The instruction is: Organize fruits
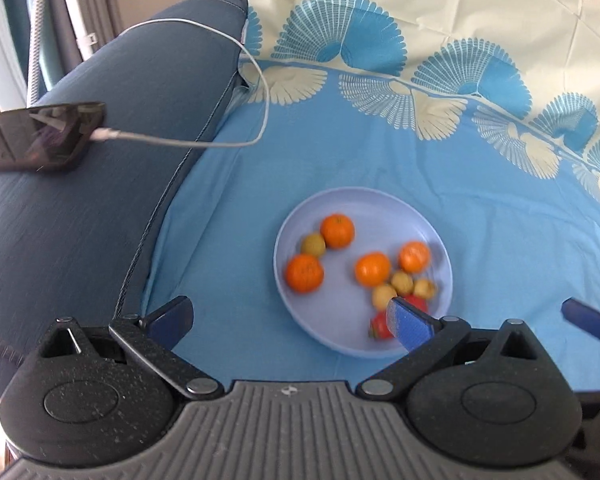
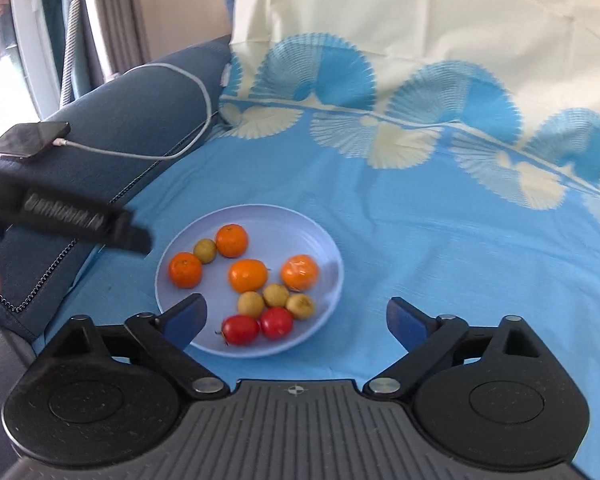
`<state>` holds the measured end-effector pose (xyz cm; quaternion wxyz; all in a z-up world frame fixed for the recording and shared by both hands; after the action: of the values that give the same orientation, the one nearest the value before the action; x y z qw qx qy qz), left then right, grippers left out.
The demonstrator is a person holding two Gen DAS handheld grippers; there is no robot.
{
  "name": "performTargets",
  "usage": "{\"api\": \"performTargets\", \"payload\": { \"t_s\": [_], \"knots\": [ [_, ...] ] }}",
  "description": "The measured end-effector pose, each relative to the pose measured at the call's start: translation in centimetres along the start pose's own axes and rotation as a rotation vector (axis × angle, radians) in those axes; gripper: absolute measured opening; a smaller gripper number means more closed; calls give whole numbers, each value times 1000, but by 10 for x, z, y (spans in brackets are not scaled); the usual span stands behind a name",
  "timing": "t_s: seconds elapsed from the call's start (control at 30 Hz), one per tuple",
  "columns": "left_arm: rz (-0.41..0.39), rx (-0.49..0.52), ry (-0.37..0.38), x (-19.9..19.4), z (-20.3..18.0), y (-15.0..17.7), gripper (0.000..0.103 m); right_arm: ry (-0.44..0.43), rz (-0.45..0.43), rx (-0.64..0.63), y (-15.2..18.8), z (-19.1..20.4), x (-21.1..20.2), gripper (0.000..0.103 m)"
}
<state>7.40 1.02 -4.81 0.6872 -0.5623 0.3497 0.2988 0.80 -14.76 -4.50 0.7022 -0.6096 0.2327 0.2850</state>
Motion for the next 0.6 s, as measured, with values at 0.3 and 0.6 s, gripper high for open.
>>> {"api": "performTargets", "payload": {
  "t_s": [0.3,0.6],
  "knots": [
    [-31,-24,-15,-46,6,33,103,71,-66,-2,32,12,-66,102],
    [-14,-13,-14,-62,-4,49,103,93,-122,-13,44,20,-100,102]
  ]
}}
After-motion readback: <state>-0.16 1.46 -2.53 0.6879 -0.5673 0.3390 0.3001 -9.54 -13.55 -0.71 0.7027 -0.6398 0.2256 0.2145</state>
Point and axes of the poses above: each gripper's, at about its wrist camera, not at the fingertips, and x roughly the way its jaws point, z to its left, y to its underside, the point moved 1 cm from there along x, roughly the way its jaws point, and after that the axes turned 8 degrees about -y, right-handed, at the moved point
